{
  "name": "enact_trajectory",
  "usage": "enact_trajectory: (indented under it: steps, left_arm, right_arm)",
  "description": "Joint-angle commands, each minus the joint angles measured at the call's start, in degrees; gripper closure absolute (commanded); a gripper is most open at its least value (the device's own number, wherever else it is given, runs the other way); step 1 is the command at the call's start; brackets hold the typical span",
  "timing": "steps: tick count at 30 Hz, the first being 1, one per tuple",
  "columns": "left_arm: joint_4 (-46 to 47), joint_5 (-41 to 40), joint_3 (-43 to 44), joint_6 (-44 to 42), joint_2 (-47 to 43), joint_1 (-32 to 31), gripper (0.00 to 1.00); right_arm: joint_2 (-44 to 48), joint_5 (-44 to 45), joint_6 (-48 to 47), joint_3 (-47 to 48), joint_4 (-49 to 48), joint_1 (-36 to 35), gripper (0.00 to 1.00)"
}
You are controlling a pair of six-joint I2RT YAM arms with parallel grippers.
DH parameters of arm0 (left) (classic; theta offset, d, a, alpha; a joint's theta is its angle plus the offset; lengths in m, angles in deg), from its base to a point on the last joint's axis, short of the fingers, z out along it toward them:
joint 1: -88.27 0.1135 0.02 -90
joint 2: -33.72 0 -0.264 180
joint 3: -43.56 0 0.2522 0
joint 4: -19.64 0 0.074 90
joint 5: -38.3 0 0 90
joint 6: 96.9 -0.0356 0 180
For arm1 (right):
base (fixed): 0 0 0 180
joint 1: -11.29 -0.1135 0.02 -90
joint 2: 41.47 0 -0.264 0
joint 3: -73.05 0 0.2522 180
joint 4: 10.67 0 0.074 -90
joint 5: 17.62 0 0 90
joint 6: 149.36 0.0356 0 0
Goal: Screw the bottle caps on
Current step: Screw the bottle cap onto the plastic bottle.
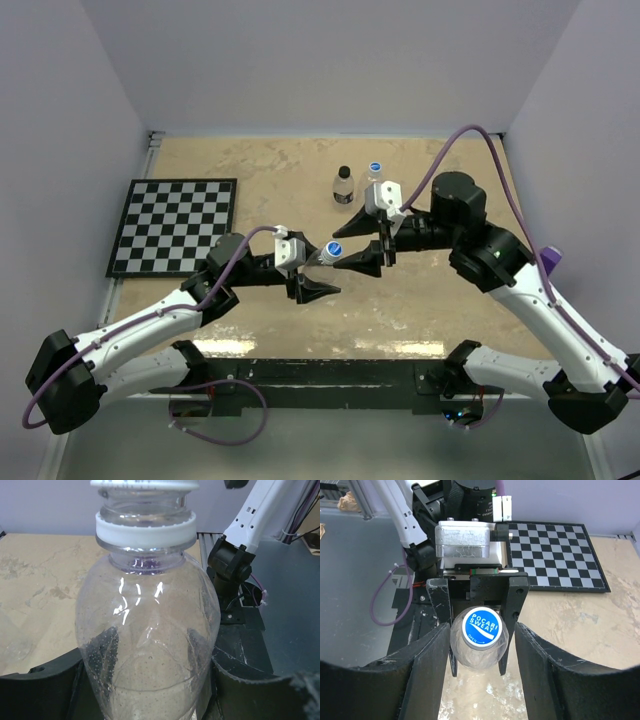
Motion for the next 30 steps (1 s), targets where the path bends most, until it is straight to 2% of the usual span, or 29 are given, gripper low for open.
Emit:
enact_trajectory:
  steps: [1,5,10,18,24,30]
  left_arm:
    - [1.3,2.0,2.7,-1.1,0.3,0.4,1.0]
    - [1.1,2.0,3.0,-1.1,0.4,0.5,1.0]
    - [0.6,2.2,3.4,-1.5,0.5,0.5,1.0]
    - [-6.0,1.6,6.4,-5.3,0.8,0.4,1.0]
    - [-12.6,0.5,9.9,-8.2,1.0,0.4,1.0]
    - [-6.4,-0.9,8.0,-4.0,-0.6,0.3,1.0]
  right_arm:
    - [0.4,-0.8,0.3,3.0,-0.6,0.1,0.43]
    - [-0.1,-1.3,0.3,3.1,-0.6,0.1,0.49]
    - [-0.7,-1.5,0.1,3.2,0.3,0.1,0.62]
    - [-2.8,-0.1,-2.7,6.3,6.4,0.1,0.97]
    - [-5.2,1.3,-6.1,8.4,12.8,0.1,1.0]
    - [-4.2,3.5,-2.6,5.6,8.7,0.1,1.0]
